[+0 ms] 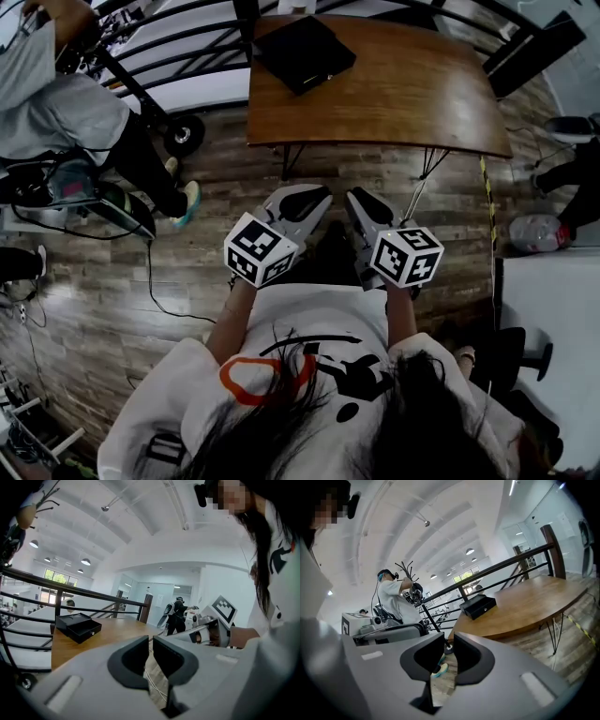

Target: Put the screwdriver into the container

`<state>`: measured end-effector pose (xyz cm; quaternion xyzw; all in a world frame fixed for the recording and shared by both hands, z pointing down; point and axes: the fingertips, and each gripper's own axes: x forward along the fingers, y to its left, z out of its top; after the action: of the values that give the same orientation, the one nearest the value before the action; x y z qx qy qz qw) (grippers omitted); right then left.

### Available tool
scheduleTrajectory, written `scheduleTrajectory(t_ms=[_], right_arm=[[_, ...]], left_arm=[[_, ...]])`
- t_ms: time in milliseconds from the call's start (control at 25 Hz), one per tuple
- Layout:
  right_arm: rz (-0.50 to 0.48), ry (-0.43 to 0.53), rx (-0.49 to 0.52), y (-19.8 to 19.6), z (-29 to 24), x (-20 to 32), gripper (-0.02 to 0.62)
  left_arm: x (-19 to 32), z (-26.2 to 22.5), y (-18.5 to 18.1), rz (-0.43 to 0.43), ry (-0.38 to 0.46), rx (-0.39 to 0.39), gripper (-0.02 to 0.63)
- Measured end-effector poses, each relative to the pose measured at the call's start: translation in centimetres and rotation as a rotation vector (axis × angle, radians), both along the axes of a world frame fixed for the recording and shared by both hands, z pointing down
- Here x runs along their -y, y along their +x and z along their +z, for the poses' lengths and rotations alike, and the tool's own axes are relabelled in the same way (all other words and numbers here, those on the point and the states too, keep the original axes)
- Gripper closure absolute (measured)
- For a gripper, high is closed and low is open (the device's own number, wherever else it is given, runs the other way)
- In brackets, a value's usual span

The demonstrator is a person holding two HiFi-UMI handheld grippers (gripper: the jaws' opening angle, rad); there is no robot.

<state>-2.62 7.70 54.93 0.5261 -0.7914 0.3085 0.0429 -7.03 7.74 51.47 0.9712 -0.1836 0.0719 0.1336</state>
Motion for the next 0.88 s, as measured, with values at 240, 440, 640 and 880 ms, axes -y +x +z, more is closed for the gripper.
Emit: scheduleTrajectory(t_ms=[240, 440, 640, 880], right_arm=[[-0.007, -0.016, -0.01, -0.6, 0.4, -1.3, 0.541], [-0.004, -0.017, -0.013, -0.5, 0.6, -1.4, 0.548], [-0.019, -0.027, -0.03, -1.3, 1.0, -0.8, 0.549], [-0.047, -0.027, -0.037, -1.5, 0.3, 1.4, 0.551]], left_arm=[[-1.0, 0.1, -0.5, 0.006, -0.006, 0.006, 0.586], [-1.2, 0.5, -0.7, 0.007, -0.011, 0.014, 0.586], [-0.7, 0.3, -1.2, 0.005, -0.01, 0.01, 0.586], [1.2, -0.5, -1.2, -0.012, -0.001, 0.032, 0.586]])
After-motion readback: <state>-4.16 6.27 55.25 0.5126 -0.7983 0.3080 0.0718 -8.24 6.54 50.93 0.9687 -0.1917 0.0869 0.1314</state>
